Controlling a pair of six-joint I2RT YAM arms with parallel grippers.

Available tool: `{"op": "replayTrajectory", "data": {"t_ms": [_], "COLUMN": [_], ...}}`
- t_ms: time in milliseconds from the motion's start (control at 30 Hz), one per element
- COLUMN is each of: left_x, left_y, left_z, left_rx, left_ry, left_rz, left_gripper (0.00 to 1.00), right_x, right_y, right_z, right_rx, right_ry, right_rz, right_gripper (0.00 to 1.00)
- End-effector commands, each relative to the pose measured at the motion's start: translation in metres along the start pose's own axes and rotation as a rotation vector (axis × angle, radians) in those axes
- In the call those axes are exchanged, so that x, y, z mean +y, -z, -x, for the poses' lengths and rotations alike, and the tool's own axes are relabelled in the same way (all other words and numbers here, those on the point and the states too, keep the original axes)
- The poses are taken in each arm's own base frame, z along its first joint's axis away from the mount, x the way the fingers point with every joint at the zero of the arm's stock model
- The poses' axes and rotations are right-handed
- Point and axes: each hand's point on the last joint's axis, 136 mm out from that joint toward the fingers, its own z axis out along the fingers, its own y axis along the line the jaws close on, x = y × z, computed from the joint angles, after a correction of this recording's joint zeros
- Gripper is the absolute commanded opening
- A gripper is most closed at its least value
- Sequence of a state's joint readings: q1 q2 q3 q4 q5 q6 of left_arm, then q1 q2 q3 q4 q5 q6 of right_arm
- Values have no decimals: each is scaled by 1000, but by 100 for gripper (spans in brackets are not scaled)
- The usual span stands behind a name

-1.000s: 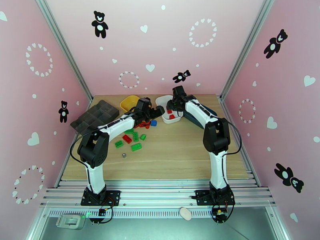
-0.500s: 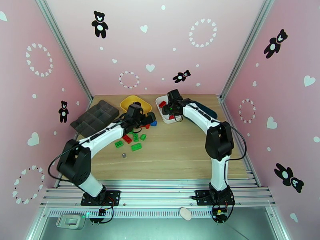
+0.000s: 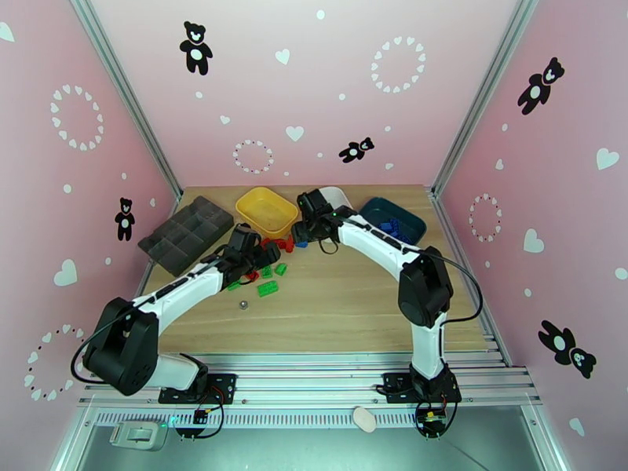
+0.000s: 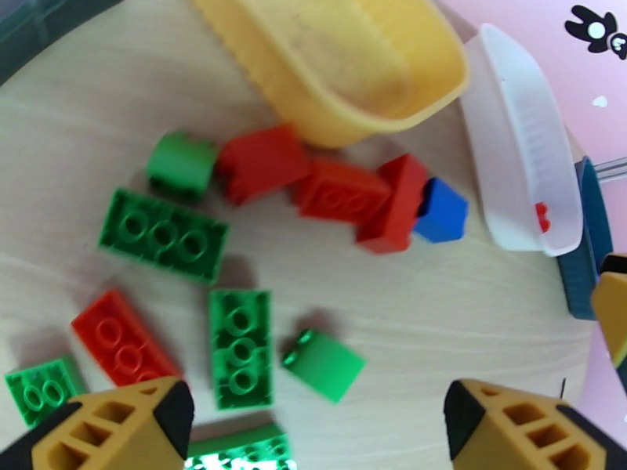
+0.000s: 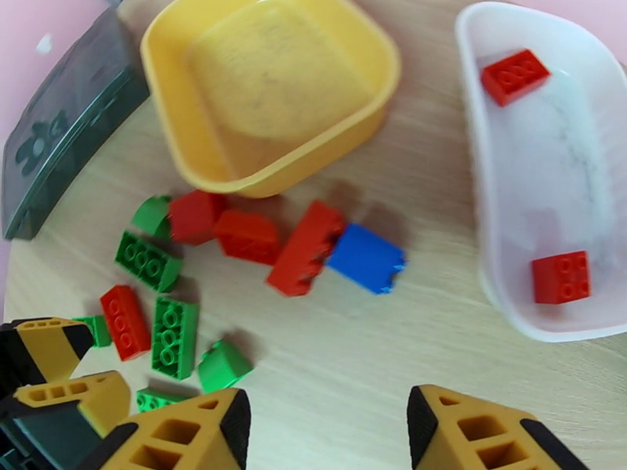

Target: Sort the legos into containers by color

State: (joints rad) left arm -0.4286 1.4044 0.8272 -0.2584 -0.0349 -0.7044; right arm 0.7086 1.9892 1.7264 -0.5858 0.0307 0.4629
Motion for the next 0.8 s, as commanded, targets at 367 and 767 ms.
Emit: {"op": "replayTrajectory", "data": {"t_ms": [367, 767], "left_x": [60, 73], "left_y": [6, -21], "left_z": [-16, -25], "left_rx": [5, 65], "left_ry": [93, 80], "left_rz": [119, 201], "left_gripper": [78, 65], "right_x": [38, 37], "right_y": [-79, -73], "right_z": [-49, -54], "right_rx": [131, 120], "right_ry": [13, 8], "right_rz": [27, 7], "right_gripper": [56, 54]}}
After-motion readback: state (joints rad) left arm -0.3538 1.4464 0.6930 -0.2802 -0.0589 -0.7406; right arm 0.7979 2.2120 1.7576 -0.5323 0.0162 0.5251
